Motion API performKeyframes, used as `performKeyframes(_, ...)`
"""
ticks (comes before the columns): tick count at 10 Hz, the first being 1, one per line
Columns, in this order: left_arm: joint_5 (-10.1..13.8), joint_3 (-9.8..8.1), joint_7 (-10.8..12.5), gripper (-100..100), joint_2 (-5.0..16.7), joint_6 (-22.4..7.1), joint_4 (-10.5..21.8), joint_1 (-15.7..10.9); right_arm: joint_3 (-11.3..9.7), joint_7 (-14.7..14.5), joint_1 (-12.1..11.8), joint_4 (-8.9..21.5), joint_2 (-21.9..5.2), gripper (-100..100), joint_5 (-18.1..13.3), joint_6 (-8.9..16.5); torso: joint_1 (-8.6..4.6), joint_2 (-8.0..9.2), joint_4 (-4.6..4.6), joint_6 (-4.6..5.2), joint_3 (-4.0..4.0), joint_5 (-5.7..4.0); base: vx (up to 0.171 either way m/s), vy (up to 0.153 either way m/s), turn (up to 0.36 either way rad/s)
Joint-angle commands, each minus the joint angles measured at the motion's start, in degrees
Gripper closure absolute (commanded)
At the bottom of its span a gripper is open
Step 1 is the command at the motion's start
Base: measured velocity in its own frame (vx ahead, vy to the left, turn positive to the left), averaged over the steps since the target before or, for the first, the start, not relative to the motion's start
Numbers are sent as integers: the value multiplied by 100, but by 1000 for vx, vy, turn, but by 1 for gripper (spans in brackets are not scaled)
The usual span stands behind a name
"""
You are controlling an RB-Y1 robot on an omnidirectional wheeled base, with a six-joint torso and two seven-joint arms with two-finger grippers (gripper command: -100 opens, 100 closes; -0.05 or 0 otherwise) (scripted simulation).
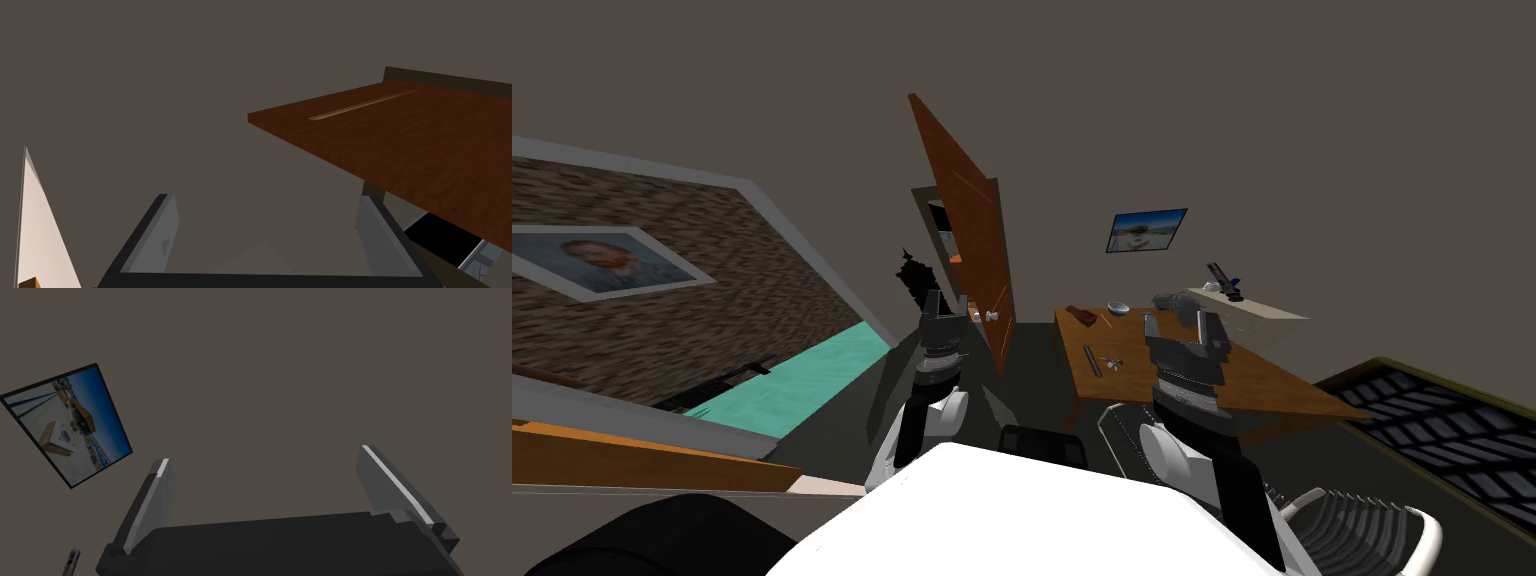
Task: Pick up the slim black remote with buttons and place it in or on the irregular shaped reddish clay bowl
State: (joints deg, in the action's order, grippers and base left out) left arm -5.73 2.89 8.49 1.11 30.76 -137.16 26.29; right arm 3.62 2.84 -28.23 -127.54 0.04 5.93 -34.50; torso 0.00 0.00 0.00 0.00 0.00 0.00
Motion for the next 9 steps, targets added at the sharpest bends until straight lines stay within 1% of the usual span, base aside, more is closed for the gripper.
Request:
performKeyframes(1, 0, 0, 0, 0, 0, 0, 0, 0, 19, 32, 9, 49, -177, -100, 27, 82, 0, 0, 0, 0, 0, 0, 10, 16, 2)
performKeyframes(4, 0, 0, 0, 0, 0, 0, 0, 0, 97, 158, 42, 231, -568, -100, 134, 409, 20, -7, -2, 0, -4, 4, 28, 60, 1)
performKeyframes(7, 0, 1, 0, 0, -1, 0, 0, 1, 229, 360, 87, 500, -925, -100, 309, 886, 39, -26, -6, -1, -15, 9, 71, 109, 6)
performKeyframes(8, 0, 1, 0, 0, -1, 0, 0, 1, 229, 360, 87, 500, -925, -100, 309, 933, 43, -32, -7, -1, -18, 9, 57, 78, -4)
performKeyframes(9, 0, 1, 0, 0, -1, 0, -1, 1, 283, 440, 104, 603, -1032, -100, 379, 1115, 32, -25, -6, 0, -15, 8, 54, 74, 10)
